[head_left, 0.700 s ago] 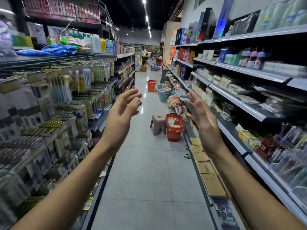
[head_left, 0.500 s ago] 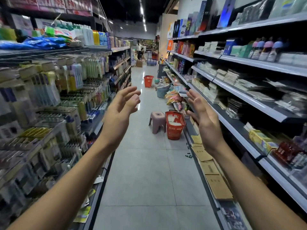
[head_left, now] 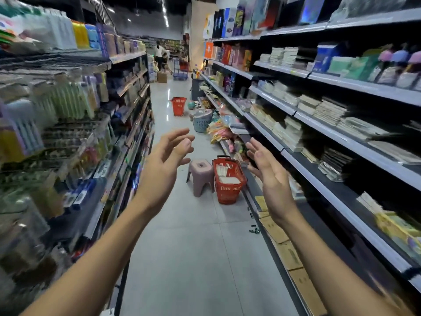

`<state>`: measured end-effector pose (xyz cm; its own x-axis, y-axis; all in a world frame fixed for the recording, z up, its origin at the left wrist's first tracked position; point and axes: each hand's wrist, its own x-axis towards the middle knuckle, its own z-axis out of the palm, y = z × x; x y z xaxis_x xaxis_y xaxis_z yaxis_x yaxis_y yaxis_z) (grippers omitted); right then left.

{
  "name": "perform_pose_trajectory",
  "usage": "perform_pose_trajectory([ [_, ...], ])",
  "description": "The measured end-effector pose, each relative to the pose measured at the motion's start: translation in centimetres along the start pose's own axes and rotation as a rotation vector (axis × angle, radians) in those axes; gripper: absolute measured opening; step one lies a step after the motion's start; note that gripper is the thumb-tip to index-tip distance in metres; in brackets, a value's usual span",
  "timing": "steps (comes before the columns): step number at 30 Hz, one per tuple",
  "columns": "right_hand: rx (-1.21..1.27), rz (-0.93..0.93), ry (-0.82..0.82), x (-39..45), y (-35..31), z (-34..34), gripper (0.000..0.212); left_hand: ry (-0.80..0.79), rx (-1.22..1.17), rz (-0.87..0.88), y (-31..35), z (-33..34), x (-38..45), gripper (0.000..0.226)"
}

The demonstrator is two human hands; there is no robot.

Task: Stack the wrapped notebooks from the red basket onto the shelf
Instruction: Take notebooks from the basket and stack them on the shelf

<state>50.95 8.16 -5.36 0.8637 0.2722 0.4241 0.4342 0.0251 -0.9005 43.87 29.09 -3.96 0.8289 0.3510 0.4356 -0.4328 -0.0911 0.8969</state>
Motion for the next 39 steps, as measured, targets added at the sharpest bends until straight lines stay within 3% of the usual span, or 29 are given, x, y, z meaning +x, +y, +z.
perform_pose_trajectory([
  [7, 0.044, 0.052, 0.106, 19.1, 12.5, 1.1, 0.040, -0.010, -0.048, -0.056, -13.1, 1.9, 19.6, 0.028],
  [18, 0.018, 0.109, 0.240, 47.0, 25.6, 3.7, 0.045, -0.100, -0.061, -0.088, -27.2, 2.3, 49.7, 0.032],
  [25, -0.061, 0.177, 0.379, 62.4, 37.6, 5.8, 0.041, -0.337, -0.068, -0.123, -40.4, 4.5, 69.9, 0.019],
  [30, -0.128, 0.244, 0.559, 71.3, 44.1, 5.1, 0.052, -0.572, -0.054, -0.191, -48.4, 9.1, 82.8, 0.029],
  [39, -0.158, 0.377, 0.896, 80.9, 57.2, 0.3, 0.044, -0.913, -0.161, -0.307, -63.8, 21.6, 97.5, 0.028],
])
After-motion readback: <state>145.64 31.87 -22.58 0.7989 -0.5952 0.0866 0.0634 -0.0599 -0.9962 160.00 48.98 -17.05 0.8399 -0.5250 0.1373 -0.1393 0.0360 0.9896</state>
